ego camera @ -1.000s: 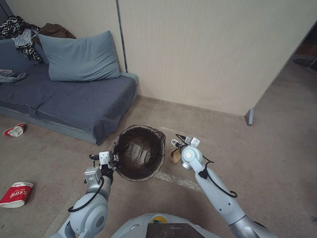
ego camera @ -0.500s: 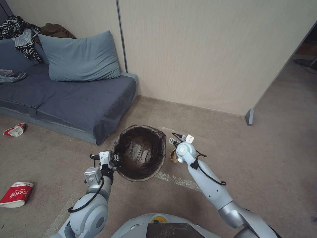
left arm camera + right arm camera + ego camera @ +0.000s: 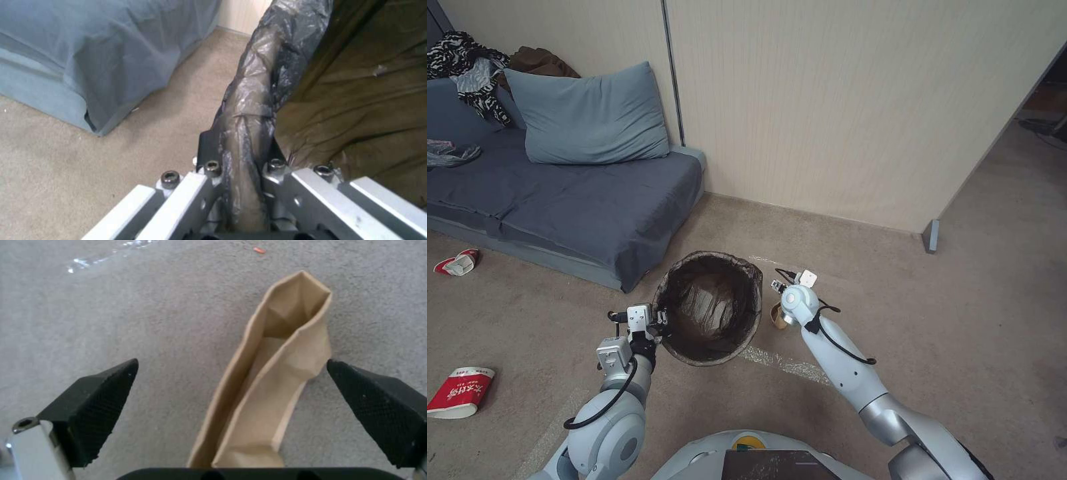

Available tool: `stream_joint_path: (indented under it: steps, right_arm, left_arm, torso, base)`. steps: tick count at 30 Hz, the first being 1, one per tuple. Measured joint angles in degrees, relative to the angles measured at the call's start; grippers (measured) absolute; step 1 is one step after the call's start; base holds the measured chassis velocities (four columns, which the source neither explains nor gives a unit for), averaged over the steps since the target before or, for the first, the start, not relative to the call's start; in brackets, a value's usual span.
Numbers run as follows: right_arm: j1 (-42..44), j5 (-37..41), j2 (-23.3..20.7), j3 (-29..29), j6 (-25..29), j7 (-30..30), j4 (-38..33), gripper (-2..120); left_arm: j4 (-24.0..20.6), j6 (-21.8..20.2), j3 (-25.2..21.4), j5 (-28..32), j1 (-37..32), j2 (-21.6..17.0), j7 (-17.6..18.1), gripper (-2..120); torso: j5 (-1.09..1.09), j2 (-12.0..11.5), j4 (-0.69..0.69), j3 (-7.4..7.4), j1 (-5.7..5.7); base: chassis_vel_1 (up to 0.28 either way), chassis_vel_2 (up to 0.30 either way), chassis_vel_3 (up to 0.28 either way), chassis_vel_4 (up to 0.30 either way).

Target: Pick up the trash bin, then pick up the garbage from the floor and place it into the trash bin.

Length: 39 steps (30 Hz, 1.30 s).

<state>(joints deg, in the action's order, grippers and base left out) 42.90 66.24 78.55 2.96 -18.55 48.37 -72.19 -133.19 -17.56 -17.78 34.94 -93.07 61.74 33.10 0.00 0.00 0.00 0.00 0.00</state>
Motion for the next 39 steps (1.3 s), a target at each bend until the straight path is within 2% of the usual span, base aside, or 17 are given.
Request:
stream_joint_path:
  steps: [6, 17, 24, 27, 30, 31, 34, 35, 37, 39]
  right_arm:
    - [-0.2, -0.7, 0.2, 0.2, 0.0, 0.7, 1.2, 100]
    - [-1.3, -4.2, 1.8, 0.3, -0.6, 0.8, 8.5, 100]
    - [-1.2, -4.8, 2.3, 0.1, -1.5, 0.7, 9.7, 100]
    - [-1.2, -5.6, 2.8, 0.0, -1.9, 0.7, 10.5, 96]
    - [-0.9, -6.4, 3.0, -0.2, -2.2, 0.8, 11.0, 81]
    - [-0.9, -6.4, 3.0, -0.2, -2.2, 0.8, 11.0, 81]
    - [-0.8, -6.6, 3.1, -0.3, -2.3, 0.8, 11.0, 68]
    - [-0.8, -6.6, 3.1, -0.3, -2.3, 0.8, 11.0, 68]
    - [-0.7, -6.9, 3.2, -0.4, -2.3, 0.9, 11.2, 55]
    - [-0.7, -7.0, 3.2, -0.4, -2.4, 0.9, 11.2, 51]
  left_arm:
    - [0.1, 0.1, 0.0, 0.0, 0.0, 0.1, 0.0, 0]
    - [0.3, 0.5, -0.1, 0.0, 0.2, 0.2, 0.1, 0]
    - [0.3, 0.6, -0.1, 0.1, 0.4, 0.2, 0.3, 0]
    - [0.3, 0.7, -0.1, 0.1, 0.4, 0.1, 0.3, 0]
    - [0.3, 0.8, -0.3, 0.2, 0.5, 0.1, 0.4, 0]
    - [0.3, 0.8, -0.3, 0.2, 0.5, 0.1, 0.4, 0]
    - [0.3, 0.9, -0.3, 0.2, 0.5, 0.1, 0.4, 0]
    - [0.3, 0.9, -0.3, 0.2, 0.5, 0.1, 0.4, 0]
    - [0.4, 1.0, -0.3, 0.2, 0.6, 0.1, 0.5, 0]
    - [0.5, 1.1, -0.3, 0.2, 0.6, 0.1, 0.5, 0]
  torso:
    - [0.0, 0.0, 0.0, 0.0, 0.0]
    - [0.0, 0.0, 0.0, 0.0, 0.0]
    - [0.0, 0.0, 0.0, 0.0, 0.0]
    - [0.0, 0.0, 0.0, 0.0, 0.0]
    - [0.0, 0.0, 0.0, 0.0, 0.0]
    - [0.0, 0.0, 0.0, 0.0, 0.0]
    - [0.0, 0.0, 0.0, 0.0, 0.0]
    - [0.0, 0.0, 0.0, 0.0, 0.0]
    - [0.0, 0.0, 0.0, 0.0, 0.0]
    - [0.0, 0.0, 0.0, 0.0, 0.0]
  base:
    - [0.0, 0.0, 0.0, 0.0]
    - [0.0, 0.0, 0.0, 0.0]
    - [0.0, 0.0, 0.0, 0.0]
    - [0.0, 0.0, 0.0, 0.0]
    - [0.0, 0.0, 0.0, 0.0]
    - [0.0, 0.0, 0.0, 0.0]
    - [0.0, 0.0, 0.0, 0.0]
    - [0.0, 0.0, 0.0, 0.0]
    - [0.0, 0.0, 0.0, 0.0]
    - [0.0, 0.0, 0.0, 0.0]
